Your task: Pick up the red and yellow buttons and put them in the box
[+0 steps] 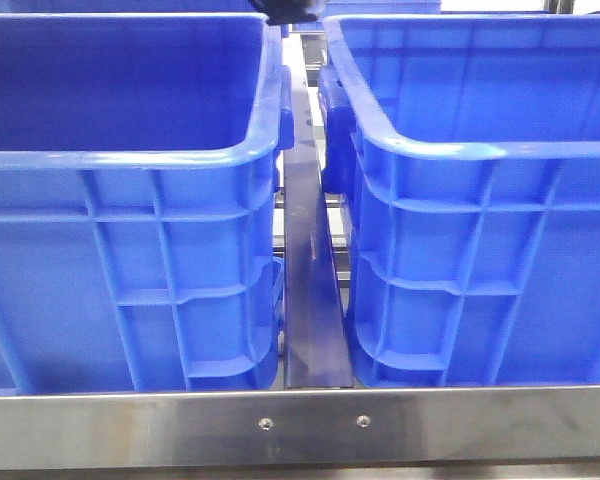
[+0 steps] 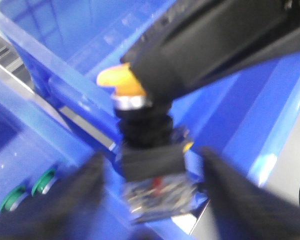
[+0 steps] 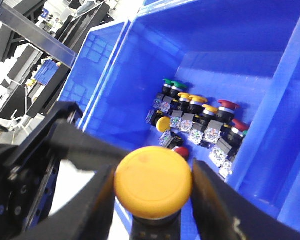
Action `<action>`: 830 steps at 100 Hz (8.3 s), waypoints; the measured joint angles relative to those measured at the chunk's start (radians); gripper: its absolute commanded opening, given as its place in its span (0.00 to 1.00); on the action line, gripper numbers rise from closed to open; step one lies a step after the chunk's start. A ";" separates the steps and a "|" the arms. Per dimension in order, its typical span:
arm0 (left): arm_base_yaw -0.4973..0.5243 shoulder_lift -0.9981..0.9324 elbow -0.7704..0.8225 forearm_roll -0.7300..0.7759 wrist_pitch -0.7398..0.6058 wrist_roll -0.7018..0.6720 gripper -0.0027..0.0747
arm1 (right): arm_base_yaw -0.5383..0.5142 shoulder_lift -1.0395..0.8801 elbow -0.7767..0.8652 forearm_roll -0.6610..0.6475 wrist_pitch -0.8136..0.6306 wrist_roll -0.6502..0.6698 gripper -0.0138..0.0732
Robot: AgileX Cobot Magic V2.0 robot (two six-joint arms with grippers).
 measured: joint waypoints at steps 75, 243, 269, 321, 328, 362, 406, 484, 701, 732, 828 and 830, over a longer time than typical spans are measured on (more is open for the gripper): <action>0.000 -0.016 0.000 0.016 -0.010 0.005 0.90 | -0.376 0.038 -0.002 -0.311 -0.524 -0.254 0.37; 0.000 -0.016 0.000 0.023 -0.037 0.005 0.90 | -0.379 0.353 -0.128 -0.259 -0.637 -0.269 0.77; 0.000 -0.016 0.000 0.037 -0.051 0.005 0.82 | -0.379 0.185 -0.057 -0.262 -0.583 -0.269 0.34; 0.000 -0.134 0.186 0.017 -0.225 0.002 0.01 | -0.379 -0.398 0.315 -0.268 -0.540 -0.269 0.09; 0.000 -0.170 0.229 0.014 -0.260 0.002 0.01 | -0.379 -0.499 0.365 -0.270 -0.538 -0.271 0.09; 0.000 -0.388 0.502 -0.010 -0.425 0.002 0.01 | -0.379 -1.008 0.586 -0.270 -0.516 -0.271 0.09; 0.000 -0.591 0.687 -0.013 -0.507 0.002 0.01 | -0.379 -1.293 0.728 -0.272 -0.507 -0.271 0.09; 0.000 -0.520 0.721 -0.002 -0.509 0.001 0.01 | -0.379 -1.293 0.728 -0.272 -0.507 -0.271 0.09; 0.786 -1.327 1.224 0.187 -0.523 -0.158 0.01 | -0.379 -1.293 0.732 -0.272 -0.506 -0.271 0.09; 0.786 -1.327 1.224 0.187 -0.523 -0.158 0.01 | -0.265 -1.293 0.732 -0.272 -0.547 -0.271 0.09; 0.786 -1.327 1.224 0.187 -0.523 -0.158 0.01 | -0.221 -1.361 1.035 -1.481 -0.880 0.913 0.09; 0.786 -1.327 1.224 0.187 -0.523 -0.158 0.01 | -0.221 -1.361 1.035 -1.476 -0.880 0.907 0.09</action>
